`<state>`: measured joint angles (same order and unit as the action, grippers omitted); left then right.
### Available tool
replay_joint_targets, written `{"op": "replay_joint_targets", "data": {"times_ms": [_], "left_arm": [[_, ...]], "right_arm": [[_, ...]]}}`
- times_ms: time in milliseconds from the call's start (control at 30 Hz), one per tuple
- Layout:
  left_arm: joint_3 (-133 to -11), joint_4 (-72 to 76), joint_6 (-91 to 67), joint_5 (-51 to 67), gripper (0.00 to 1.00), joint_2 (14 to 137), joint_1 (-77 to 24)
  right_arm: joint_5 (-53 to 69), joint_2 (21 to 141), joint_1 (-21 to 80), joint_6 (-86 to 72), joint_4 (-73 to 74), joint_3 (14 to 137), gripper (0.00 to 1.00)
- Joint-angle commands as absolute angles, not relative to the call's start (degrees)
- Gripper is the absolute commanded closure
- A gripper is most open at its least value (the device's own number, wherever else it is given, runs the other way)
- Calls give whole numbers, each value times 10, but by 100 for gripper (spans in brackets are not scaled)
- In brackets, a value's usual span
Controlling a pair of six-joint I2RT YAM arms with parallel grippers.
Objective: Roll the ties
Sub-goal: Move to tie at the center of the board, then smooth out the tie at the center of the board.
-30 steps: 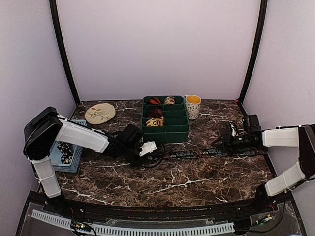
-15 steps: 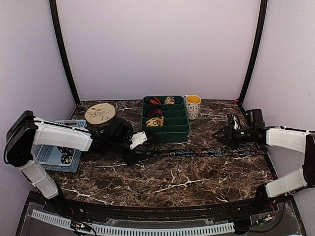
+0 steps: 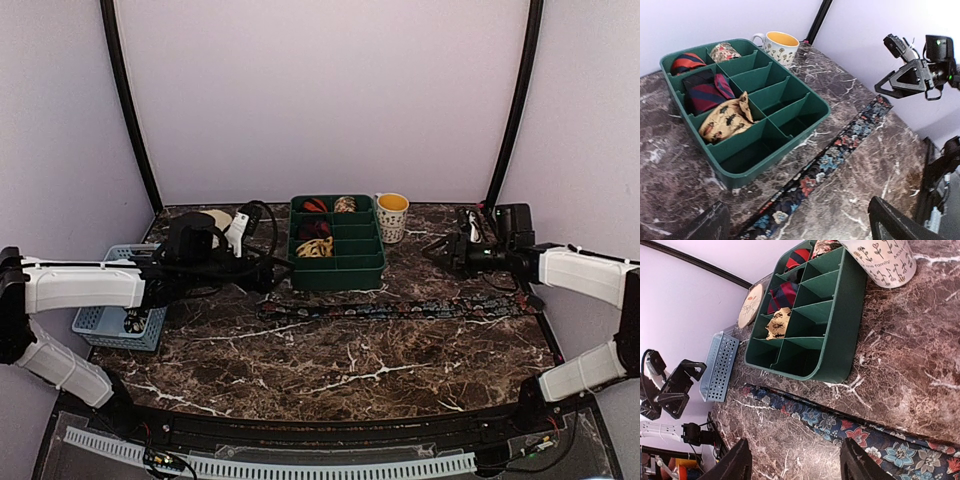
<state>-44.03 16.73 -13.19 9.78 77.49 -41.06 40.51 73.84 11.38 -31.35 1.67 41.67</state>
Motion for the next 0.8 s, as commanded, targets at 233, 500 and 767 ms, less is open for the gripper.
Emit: {"op": "replay_joint_targets", "data": {"times_ms": [233, 500, 767], "left_arm": [[-379, 402, -388, 372, 1, 897, -336], [-375, 431, -424, 384, 1, 994, -306], [-353, 439, -428, 369, 1, 1058, -299]], "right_arm": [[414, 805, 133, -305, -6, 447, 32], [424, 880, 154, -319, -39, 448, 30], [426, 958, 154, -320, -57, 457, 31]]}}
